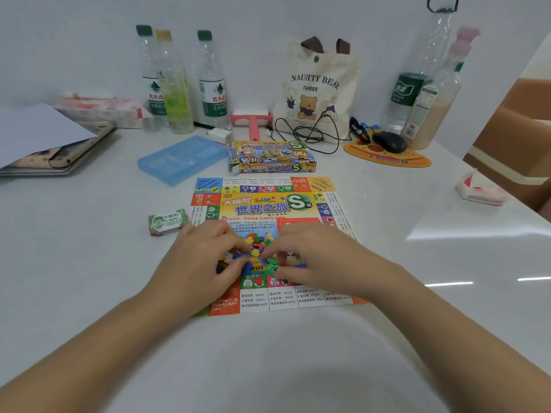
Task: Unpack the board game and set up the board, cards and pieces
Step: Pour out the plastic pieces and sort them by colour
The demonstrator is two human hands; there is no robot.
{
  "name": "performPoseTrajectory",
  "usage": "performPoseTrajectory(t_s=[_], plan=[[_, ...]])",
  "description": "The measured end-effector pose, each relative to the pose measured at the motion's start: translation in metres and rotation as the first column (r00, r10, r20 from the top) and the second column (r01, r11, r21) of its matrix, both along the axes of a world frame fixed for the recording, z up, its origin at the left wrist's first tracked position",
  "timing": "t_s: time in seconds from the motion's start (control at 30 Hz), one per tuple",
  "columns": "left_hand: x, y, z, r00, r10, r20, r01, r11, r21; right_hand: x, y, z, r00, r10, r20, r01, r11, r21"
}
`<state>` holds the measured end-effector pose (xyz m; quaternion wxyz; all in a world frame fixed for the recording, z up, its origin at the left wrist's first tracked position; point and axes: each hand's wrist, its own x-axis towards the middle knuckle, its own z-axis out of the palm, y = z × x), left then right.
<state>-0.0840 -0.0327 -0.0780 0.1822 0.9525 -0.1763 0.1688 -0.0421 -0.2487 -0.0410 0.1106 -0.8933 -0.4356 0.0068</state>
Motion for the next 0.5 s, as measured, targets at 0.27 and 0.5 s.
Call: performPoseTrajectory(t_s=[0.27, 0.5], plan=[[0.0025, 0.0079, -0.0025, 0.996, -0.007, -0.083, 0.012, 0.998, 0.061, 0.0011, 0.0102, -0.0072, 0.997, 0.009, -0.082, -0.011, 0.999, -0.034], [0.0057, 0.0076, -0.0035, 0.995, -0.041, -0.096, 0.043, 0.999, 0.025, 0.0022, 0.0105, -0.008, 0.992, 0.012, -0.125, -0.01, 1.0, 0.018]])
